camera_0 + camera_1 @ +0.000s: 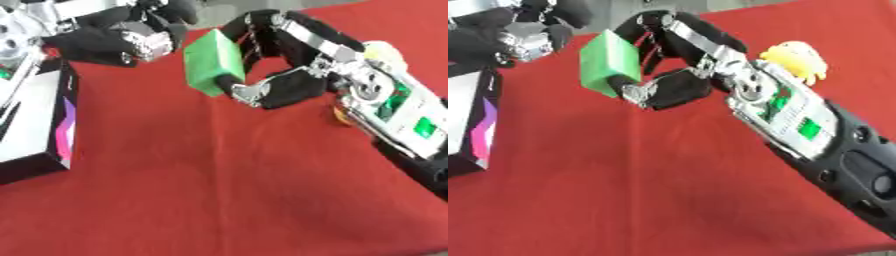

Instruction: Pick up the objects with one hand, pass them to the other hand, and then place them into the box on the other side of the table.

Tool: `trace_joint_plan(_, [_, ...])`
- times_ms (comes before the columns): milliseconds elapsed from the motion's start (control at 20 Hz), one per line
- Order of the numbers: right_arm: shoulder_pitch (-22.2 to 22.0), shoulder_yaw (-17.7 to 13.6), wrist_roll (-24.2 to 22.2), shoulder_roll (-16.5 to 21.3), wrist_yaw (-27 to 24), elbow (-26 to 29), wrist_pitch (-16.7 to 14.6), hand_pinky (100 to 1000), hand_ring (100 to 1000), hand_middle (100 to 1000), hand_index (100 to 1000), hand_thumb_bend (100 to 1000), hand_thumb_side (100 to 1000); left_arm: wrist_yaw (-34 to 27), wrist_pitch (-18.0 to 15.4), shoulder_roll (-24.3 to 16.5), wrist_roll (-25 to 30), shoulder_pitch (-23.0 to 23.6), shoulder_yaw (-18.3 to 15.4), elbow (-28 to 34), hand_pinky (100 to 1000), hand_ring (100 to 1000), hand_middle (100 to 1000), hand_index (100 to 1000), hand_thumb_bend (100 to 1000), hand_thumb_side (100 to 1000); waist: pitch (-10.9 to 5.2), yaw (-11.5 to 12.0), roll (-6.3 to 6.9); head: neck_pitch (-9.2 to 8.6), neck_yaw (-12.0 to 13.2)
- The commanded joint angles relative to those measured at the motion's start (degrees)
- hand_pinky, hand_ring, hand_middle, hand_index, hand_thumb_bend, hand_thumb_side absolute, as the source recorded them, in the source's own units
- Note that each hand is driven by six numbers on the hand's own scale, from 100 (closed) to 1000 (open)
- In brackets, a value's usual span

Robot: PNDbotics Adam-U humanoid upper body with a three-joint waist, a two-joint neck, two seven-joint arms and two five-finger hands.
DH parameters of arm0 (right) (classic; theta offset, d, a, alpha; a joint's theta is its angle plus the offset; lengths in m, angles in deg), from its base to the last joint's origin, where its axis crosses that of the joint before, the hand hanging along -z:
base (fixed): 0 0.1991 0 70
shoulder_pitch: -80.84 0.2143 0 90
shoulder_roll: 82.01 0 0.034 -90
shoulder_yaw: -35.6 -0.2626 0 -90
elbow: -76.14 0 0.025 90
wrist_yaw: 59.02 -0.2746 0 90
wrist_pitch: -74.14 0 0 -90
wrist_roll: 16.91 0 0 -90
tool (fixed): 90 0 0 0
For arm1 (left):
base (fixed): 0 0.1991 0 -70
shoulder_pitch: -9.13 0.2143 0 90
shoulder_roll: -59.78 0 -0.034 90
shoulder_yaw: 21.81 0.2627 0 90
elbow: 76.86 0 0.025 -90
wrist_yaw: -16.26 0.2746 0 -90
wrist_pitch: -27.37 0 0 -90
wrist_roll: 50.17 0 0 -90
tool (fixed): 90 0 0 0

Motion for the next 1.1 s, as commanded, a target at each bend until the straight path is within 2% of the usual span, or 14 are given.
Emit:
trace_joint_plan(50, [0.90,-0.40,-0.03,0.62,0.15,1.05,0.24,581,613,482,560,100,109,-0.80,-0.33,-1.34,1.28,-0.50,-1.06,0.85,845,878,869,847,113,768,-1.52,-0.03,0.52,-0.75,-0.13])
trace_joint_plan(150, [0.84,-0.40,-0.05,0.65,0.24,1.05,0.39,580,613,482,560,100,110,-0.92,-0.45,-1.34,1.64,-0.41,-1.26,0.96,846,879,870,849,119,766,-1.50,-0.03,0.49,-0.75,-0.19])
trace_joint_plan(250, [0.77,-0.39,-0.04,0.66,0.19,1.05,0.73,580,612,482,560,100,118,-0.49,-0.34,-1.38,1.67,-0.43,-1.39,0.93,847,881,872,851,100,713,-1.49,-0.04,0.48,-0.74,-0.22])
trace_joint_plan(350, [0.81,-0.44,-0.02,0.67,-0.01,1.05,1.05,580,612,482,560,100,119,0.05,0.13,-1.32,1.28,-0.44,-1.54,0.66,856,888,874,854,100,564,-1.50,-0.04,0.47,-0.68,-0.29])
trace_joint_plan(500, [0.97,-0.53,-0.03,0.62,-0.30,1.05,1.35,579,612,482,560,100,119,1.76,1.21,-0.99,0.94,-0.67,-1.40,0.03,867,894,859,847,103,414,-1.52,-0.06,0.48,-0.69,-0.40])
trace_joint_plan(600, [1.08,-0.50,-0.07,0.55,-0.35,1.05,1.58,579,613,482,560,100,119,3.48,1.44,-0.52,1.24,-0.96,-1.24,-0.30,868,893,852,844,166,357,-1.53,-0.07,0.49,-0.72,-0.51])
trace_joint_plan(700, [1.15,-0.43,-0.20,0.49,-0.33,1.05,1.72,579,613,482,560,100,119,5.26,1.00,-0.12,1.68,-1.26,-0.96,-0.33,870,894,852,842,202,361,-1.54,-0.09,0.50,-0.73,-0.56])
trace_joint_plan(950, [1.29,-0.48,-0.46,0.45,-0.32,1.05,2.07,579,615,482,560,100,122,8.89,-0.06,0.67,3.70,-1.89,-0.58,-0.78,888,902,847,837,348,492,-1.55,-0.14,0.55,-0.68,-0.58])
trace_joint_plan(1100, [1.28,-0.56,-0.74,0.56,-0.45,1.05,2.01,579,615,482,559,100,122,10.47,-0.60,1.16,5.39,-2.16,-0.59,-1.17,894,900,834,816,379,539,-1.52,-0.14,0.56,-0.75,-0.63])
